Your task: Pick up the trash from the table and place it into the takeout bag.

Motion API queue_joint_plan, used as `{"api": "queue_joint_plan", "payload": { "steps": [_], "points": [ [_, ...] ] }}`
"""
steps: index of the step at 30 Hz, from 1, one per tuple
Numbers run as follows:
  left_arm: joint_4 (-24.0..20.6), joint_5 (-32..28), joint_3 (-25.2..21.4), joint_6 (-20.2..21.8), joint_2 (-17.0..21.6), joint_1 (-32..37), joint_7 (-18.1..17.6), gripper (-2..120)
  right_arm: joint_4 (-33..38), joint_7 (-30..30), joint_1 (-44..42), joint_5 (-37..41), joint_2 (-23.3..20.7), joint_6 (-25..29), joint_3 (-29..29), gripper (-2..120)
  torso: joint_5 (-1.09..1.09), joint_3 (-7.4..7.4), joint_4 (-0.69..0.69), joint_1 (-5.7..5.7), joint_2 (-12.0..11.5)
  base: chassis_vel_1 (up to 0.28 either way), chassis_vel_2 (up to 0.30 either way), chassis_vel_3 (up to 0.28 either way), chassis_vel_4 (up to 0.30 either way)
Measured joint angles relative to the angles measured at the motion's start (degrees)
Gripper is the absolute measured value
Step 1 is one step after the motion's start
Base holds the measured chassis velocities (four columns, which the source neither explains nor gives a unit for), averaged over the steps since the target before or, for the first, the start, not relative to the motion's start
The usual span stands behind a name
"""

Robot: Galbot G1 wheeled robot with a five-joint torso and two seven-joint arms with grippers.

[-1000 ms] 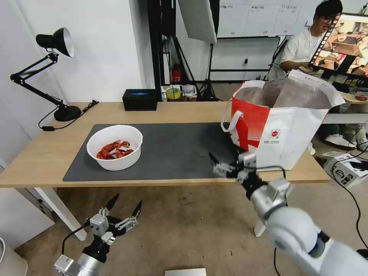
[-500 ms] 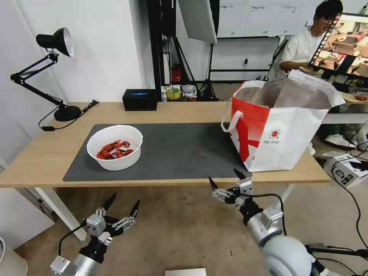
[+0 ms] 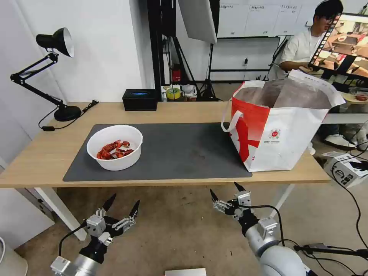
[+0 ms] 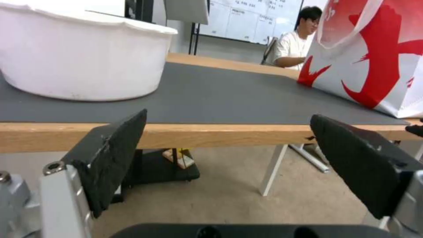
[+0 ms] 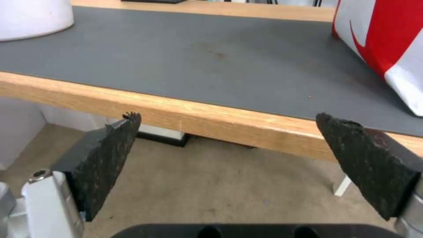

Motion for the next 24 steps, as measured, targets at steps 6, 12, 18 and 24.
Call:
{"api": "queue_joint_plan", "payload": {
  "steps": [6, 12, 18, 24],
  "points": [
    [0.53, -0.18, 0.13, -0.08, 0.19, -0.63, -0.15, 100, -0.01, 0.06, 0.13, -0.06, 0.02, 0.01, -0.03, 100, 0.0, 0.0, 0.01, 0.0, 0.0, 0.0, 0.0, 0.0, 0.0],
    [-0.66, -4.86, -0.4, 2.53, 2.6, -2.95, -4.14, 100, -0.01, 0.09, 0.18, -0.06, 0.02, 0.01, -0.04, 100, 0.0, 0.0, 0.0, 0.0, 0.0, 0.0, 0.0, 0.0, 0.0],
    [-3.79, -11.43, -2.57, 8.64, 7.8, -5.64, -11.71, 100, -0.01, 0.1, 0.21, -0.05, 0.01, 0.01, -0.04, 100, -0.01, 0.01, 0.0, 0.01, 0.0, 0.0, 0.0, 0.0, 0.0],
    [-8.15, -20.82, -5.26, 17.19, 16.69, -9.28, -22.78, 100, 0.0, 0.1, 0.24, -0.03, -0.01, 0.01, -0.04, 100, -0.02, 0.01, 0.0, 0.0, 0.0, 0.0, 0.0, 0.0, 0.0]
  ]
}}
